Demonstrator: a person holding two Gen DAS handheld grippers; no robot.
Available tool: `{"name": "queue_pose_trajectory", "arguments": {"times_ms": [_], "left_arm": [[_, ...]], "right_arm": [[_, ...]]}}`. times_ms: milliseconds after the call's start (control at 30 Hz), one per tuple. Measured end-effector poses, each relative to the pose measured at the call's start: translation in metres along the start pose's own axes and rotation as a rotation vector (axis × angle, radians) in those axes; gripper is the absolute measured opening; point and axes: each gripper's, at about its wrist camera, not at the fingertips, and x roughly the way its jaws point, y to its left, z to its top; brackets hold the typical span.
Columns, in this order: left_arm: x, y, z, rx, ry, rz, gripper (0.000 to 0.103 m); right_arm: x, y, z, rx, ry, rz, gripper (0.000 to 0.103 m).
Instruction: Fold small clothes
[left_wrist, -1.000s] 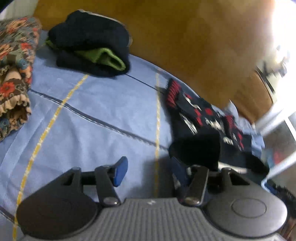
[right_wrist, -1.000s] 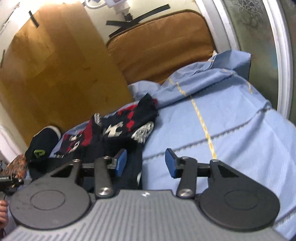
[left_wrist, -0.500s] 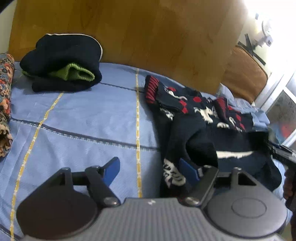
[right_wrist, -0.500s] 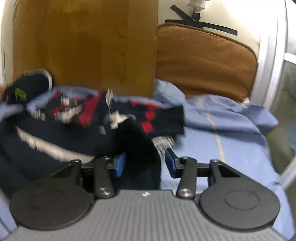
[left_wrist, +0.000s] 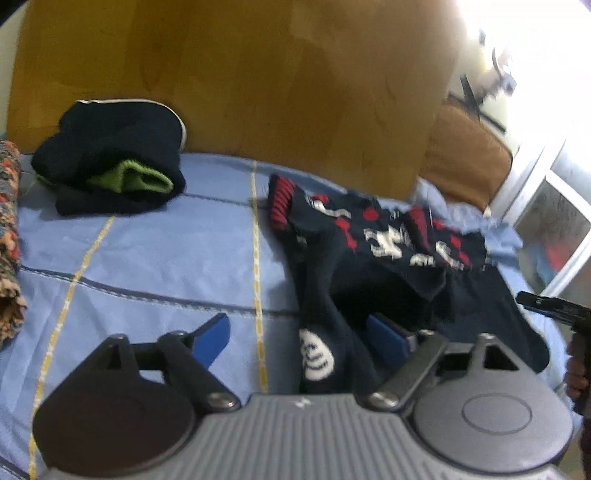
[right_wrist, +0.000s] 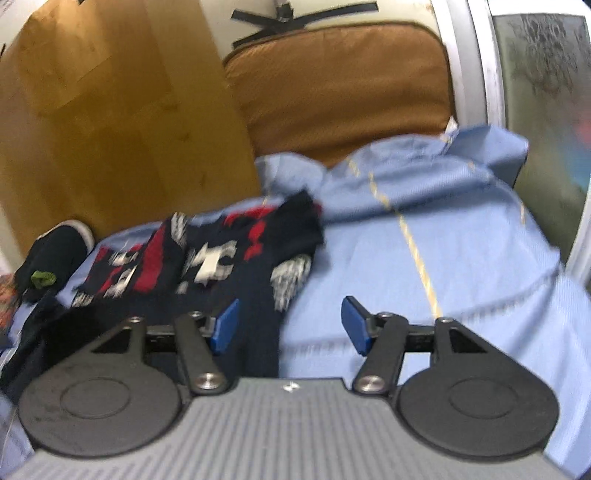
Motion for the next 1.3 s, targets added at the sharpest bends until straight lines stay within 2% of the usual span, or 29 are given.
{"name": "queue_pose_trajectory", "arguments": {"times_ms": [33,67,100,133,200,300,333,400,433,467,500,533,567,667,767,867,1000,1033,1100,1167,1233,1267,1300], "left_arm": [[0.005,-0.003,-0.002,0.018,0.013,0.011,0.061],[0.009,-0.005,-0.003,0.032,0.030,0.019,0.037],[0.014,-0.007,-0.003,0.039,0.049,0.021,0.006],[0.016,-0.006,-0.002,0.034,0.062,0.023,0.008],[0.019,0.004,0.003,-0.020,0.069,0.037,0.007],[0.025,0.023,0.004,-0.127,0.120,-0.007,0.008],[0.023,0.021,0.002,-0.105,0.120,-0.009,0.008],[0.016,0.011,-0.002,-0.027,0.107,0.021,0.019],[0.012,0.006,-0.005,0.006,0.101,0.045,0.029],[0.007,0.005,-0.006,0.026,0.089,0.065,0.048],[0.002,0.004,-0.007,0.039,0.072,0.075,0.053],[-0.002,0.005,-0.006,0.046,0.062,0.078,0.053],[-0.006,0.007,-0.003,0.046,0.057,0.084,0.053],[-0.014,0.012,0.015,0.054,0.015,0.121,0.053],[-0.009,0.003,0.044,0.127,-0.024,0.173,0.053],[0.017,-0.021,0.082,0.231,-0.048,0.203,0.053],[0.077,-0.060,0.131,0.329,-0.043,0.161,0.055],[0.094,-0.067,0.141,0.331,-0.031,0.134,0.057],[0.131,-0.078,0.156,0.335,-0.001,0.077,0.070],[0.164,-0.085,0.163,0.321,0.016,0.057,0.081],[0.194,-0.086,0.168,0.296,0.055,0.022,0.082],[0.207,-0.086,0.168,0.287,0.077,0.009,0.082],[0.218,-0.086,0.168,0.286,0.097,0.001,0.077]], "right_arm": [[-0.002,0.001,-0.006,0.004,0.015,0.018,0.062],[-0.003,0.003,-0.012,0.004,0.035,0.042,0.056],[-0.005,0.006,-0.019,-0.007,0.056,0.059,0.015],[-0.007,0.011,-0.023,-0.023,0.067,0.054,0.011],[-0.017,0.014,-0.027,-0.043,0.042,0.003,0.011],[-0.022,0.002,-0.033,0.050,0.078,-0.017,0.011],[-0.023,0.001,-0.036,0.043,0.082,-0.018,0.011],[-0.029,0.010,-0.039,-0.021,0.076,-0.030,0.014],[-0.031,0.013,-0.039,-0.040,0.064,-0.035,0.018],[-0.035,0.014,-0.039,-0.048,0.042,-0.042,0.019],[-0.039,0.013,-0.036,-0.053,0.023,-0.049,0.026],[-0.043,0.011,-0.033,-0.055,0.004,-0.057,0.032],[-0.046,0.010,-0.028,-0.056,-0.022,-0.069,0.034],[-0.048,0.007,-0.007,-0.065,-0.077,-0.093,0.037],[-0.039,0.014,0.024,-0.108,-0.108,-0.056,0.038],[-0.010,0.034,0.060,-0.211,-0.107,0.017,0.040],[0.065,0.065,0.104,-0.303,-0.017,0.070,0.041],[0.087,0.070,0.114,-0.300,0.012,0.078,0.041],[0.127,0.078,0.125,-0.309,0.062,0.095,0.041],[0.164,0.085,0.129,-0.346,0.106,0.099,0.043],[0.196,0.092,0.126,-0.374,0.160,0.099,0.051],[0.211,0.092,0.124,-0.385,0.190,0.100,0.051],[0.221,0.093,0.122,-0.394,0.212,0.092,0.051]]}}
